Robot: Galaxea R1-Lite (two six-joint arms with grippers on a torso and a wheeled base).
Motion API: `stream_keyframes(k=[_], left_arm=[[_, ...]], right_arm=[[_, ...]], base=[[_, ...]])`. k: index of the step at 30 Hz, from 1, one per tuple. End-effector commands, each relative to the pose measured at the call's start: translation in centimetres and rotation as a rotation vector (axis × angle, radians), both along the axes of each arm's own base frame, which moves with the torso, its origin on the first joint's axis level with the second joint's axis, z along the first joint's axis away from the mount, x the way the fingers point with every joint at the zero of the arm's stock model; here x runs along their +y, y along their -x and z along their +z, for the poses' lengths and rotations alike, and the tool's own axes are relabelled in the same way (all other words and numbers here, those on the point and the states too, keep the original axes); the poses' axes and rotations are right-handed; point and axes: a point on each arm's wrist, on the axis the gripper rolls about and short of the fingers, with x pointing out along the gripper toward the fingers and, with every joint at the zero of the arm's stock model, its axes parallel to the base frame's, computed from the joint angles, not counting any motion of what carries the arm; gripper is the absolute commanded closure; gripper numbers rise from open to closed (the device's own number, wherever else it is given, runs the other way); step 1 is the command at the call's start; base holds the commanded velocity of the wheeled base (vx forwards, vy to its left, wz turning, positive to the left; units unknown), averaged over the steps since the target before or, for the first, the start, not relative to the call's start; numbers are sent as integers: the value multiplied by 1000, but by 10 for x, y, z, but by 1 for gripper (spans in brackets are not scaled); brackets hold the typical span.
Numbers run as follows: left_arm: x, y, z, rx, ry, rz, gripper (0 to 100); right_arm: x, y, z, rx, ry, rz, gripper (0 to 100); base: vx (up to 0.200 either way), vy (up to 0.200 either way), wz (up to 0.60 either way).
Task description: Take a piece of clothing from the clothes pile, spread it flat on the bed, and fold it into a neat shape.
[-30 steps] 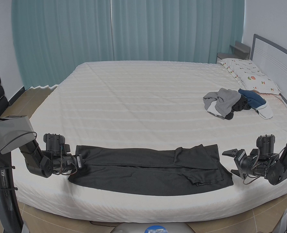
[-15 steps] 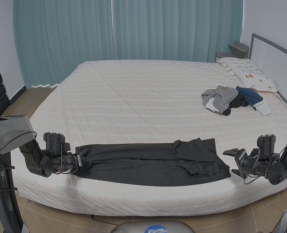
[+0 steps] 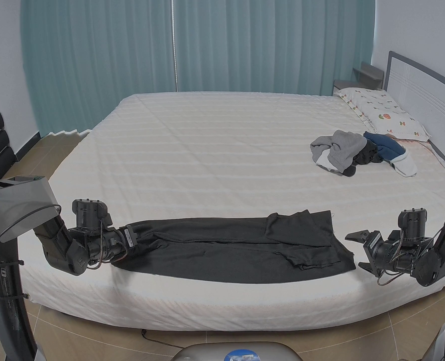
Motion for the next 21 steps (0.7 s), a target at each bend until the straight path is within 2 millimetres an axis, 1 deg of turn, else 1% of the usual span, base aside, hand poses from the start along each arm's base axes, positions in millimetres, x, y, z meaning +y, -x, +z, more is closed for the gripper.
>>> stream_keyframes(k=[1, 2, 5, 7, 8, 10, 11, 13, 17, 21], left_arm=[[-8, 2, 14, -33, 12, -3, 100], [-13, 2, 21, -47, 25, 3, 100], [-18, 3, 27, -61, 23, -3, 100], [-27, 5, 38, -71, 14, -11, 100], [-27, 5, 38, -71, 14, -11, 100], [-33, 5, 46, -68, 4, -15, 100], [-34, 6, 47, -65, 2, -16, 100], [-45, 5, 59, -66, -18, -14, 100], [-58, 5, 70, -46, -24, -42, 100], [-72, 4, 77, -14, -32, -76, 100]], right_arm=[[0, 0, 0, 1, -1, 0, 0], [0, 0, -1, 3, -2, -2, 0], [0, 0, -1, 5, -2, -1, 0], [0, 0, 0, 0, -2, -2, 0], [0, 0, 0, 0, -2, -2, 0], [0, 0, 0, 0, -2, -2, 0], [0, 1, 0, 2, -2, -2, 0], [0, 1, 0, 2, -2, -2, 0], [0, 0, 0, 2, -2, -2, 0], [0, 0, -1, 6, -2, -1, 0]], base=[[0, -200, 0], [0, -200, 0], [0, -200, 0], [0, -200, 0], [0, -200, 0], [0, -200, 0], [0, -200, 0], [0, -200, 0], [0, -200, 0], [0, -200, 0]])
